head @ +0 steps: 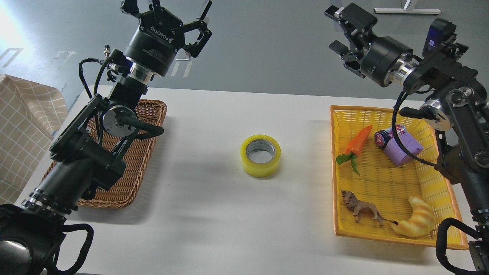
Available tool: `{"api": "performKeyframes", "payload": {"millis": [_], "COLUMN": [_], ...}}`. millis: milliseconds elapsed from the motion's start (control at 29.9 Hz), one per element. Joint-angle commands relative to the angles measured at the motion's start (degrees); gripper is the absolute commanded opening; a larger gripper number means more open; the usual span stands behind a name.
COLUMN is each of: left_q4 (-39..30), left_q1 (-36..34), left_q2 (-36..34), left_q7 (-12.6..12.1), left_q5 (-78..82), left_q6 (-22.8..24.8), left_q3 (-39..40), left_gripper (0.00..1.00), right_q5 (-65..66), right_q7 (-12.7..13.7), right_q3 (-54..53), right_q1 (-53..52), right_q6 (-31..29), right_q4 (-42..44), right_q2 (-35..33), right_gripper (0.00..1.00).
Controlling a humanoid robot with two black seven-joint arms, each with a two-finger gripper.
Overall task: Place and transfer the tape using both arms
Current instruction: 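Raise the right gripper away from the tape roll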
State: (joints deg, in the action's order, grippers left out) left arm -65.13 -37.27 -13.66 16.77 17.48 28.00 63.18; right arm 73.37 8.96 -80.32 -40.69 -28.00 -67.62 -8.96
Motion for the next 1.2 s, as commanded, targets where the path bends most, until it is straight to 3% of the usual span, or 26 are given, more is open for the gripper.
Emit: {"api": "performKeyframes", "payload": {"millis": [0,301,468,736,803,936,1037,1170], "left_q4": [0.0,0.0,-0.09,-0.09,-0.09,-0.09,-0.09,-0.09], "left_q1": [0.0,-0.17,-0.26,-0.26,-0.26,-0.08,0.0,0.0], "left_q2": [0.04,-0.23,-0.32,-0.76,-1.02,-1.63,-1.72,-2.25], "left_q7": [-0.07,-0.07,-0.07,-0.07,-0.07,-0.16,-0.16,-0.16], "left_q5": [0.01,0.1,0.1,0.1,0.1,0.53,0.89,0.8], "left_q6": [0.0,0.0,0.0,0.0,0.0,0.0,0.0,0.0], "left_q3": [-0.07,-0.07,-0.07,-0.25,-0.25,-0.51,-0.78,-0.25], "left_gripper": [0.98,0.98,0.98,0.98,0.98,0.98,0.98,0.98], "right_q5": [-4.88,-19.3,-35.09,-44.88,-47.17,-54.62,-61.73,-67.65], "right_q7": [-0.09,-0.09,0.26,0.97,1.49,5.44,6.94,6.86], "right_q3": [-7.98,-17.5,-18.47,-18.82,-18.73,-18.82,-18.73,-18.82], "right_q1": [1.49,4.65,5.97,7.03,7.03,7.11,7.11,7.38], "right_q6": [0.0,0.0,0.0,0.0,0.0,0.0,0.0,0.0], "right_q4": [0.03,0.47,0.38,0.56,0.73,0.21,-0.67,-2.08], "right_q2": [0.35,0.52,0.61,0.26,0.17,-0.26,-1.23,-0.53], "right_gripper": [1.0,1.0,1.0,1.0,1.0,1.0,1.0,1.0]}}
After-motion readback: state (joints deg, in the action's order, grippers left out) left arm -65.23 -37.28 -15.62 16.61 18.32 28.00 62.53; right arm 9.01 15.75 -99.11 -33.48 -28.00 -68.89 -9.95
